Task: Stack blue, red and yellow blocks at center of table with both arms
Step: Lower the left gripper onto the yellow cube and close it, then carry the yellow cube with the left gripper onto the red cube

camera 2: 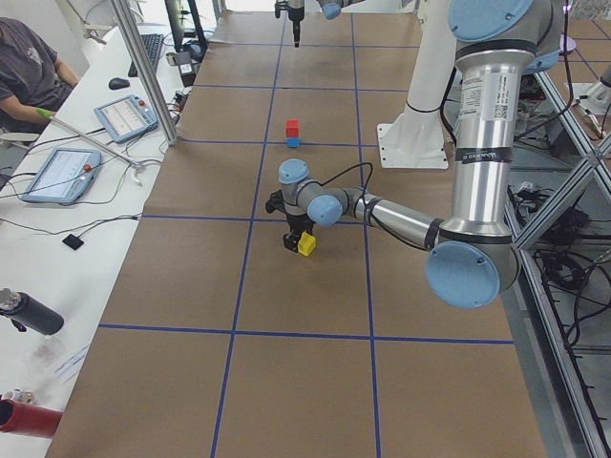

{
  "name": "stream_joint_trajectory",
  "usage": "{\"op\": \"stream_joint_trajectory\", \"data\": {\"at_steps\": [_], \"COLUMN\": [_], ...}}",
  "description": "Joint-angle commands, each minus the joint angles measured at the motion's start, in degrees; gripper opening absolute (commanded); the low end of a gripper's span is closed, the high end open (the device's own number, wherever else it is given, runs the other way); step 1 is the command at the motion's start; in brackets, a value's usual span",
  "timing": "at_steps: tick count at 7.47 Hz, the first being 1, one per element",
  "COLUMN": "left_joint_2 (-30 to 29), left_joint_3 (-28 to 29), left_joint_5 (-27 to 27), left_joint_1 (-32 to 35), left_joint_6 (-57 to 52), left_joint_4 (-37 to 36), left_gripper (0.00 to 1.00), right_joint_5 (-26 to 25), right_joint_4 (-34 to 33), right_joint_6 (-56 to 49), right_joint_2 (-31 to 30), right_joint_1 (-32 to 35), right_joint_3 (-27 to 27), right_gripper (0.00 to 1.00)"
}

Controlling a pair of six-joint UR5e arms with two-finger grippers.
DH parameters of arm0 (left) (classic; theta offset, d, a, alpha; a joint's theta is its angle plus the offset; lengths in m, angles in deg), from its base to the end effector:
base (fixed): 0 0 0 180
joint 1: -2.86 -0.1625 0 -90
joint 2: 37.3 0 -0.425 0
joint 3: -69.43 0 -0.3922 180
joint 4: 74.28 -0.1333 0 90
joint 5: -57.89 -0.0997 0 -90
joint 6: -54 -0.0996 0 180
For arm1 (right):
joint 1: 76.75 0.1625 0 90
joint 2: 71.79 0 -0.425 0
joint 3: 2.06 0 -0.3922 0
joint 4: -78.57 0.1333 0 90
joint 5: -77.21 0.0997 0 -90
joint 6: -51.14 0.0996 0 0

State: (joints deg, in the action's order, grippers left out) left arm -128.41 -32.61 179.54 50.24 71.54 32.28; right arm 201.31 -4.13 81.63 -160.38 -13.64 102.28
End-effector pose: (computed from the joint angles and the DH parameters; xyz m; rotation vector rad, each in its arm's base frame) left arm 0.2916 -0.4366 0.5224 0.1687 0.7298 0.5605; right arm -0.1625 -0.4916 0.5178 0.0605 -0.7020 -0.0595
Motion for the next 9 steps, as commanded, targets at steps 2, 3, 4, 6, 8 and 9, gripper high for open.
{"op": "stream_joint_trajectory", "data": {"at_steps": [2, 3, 4, 6, 8, 9], "left_joint_2": [-0.12, -2.03, -5.62, -20.77, -32.68, -39.08], "left_joint_3": [-0.43, -1.83, -2.97, -3.34, -2.20, 1.81], "left_joint_5": [2.44, 6.98, 10.94, 10.72, 5.67, 1.62], "left_joint_1": [-0.09, 0.00, 0.87, 0.88, -3.48, -6.13], "left_joint_6": [0.21, 4.13, 10.00, 22.29, 36.35, 43.82], "left_joint_4": [-0.21, -0.90, -2.74, -13.59, -18.66, -18.75], "left_gripper": [0.00, 0.00, 0.00, 0.00, 0.00, 0.00], "right_joint_5": [0.00, 0.00, 0.00, 0.00, 0.00, 0.00], "right_joint_4": [0.00, 0.00, 0.00, 0.00, 0.00, 0.00], "right_joint_6": [0.09, 0.09, 0.09, 0.09, 0.09, 0.09], "right_joint_2": [0.09, 0.18, 0.18, 0.35, 0.53, 0.53], "right_joint_1": [-0.01, -0.01, -0.01, -0.01, -0.01, -0.01], "right_joint_3": [-0.01, -0.01, -0.01, -0.01, -0.01, -0.10], "right_gripper": [1.00, 1.00, 1.00, 1.00, 1.00, 1.00]}}
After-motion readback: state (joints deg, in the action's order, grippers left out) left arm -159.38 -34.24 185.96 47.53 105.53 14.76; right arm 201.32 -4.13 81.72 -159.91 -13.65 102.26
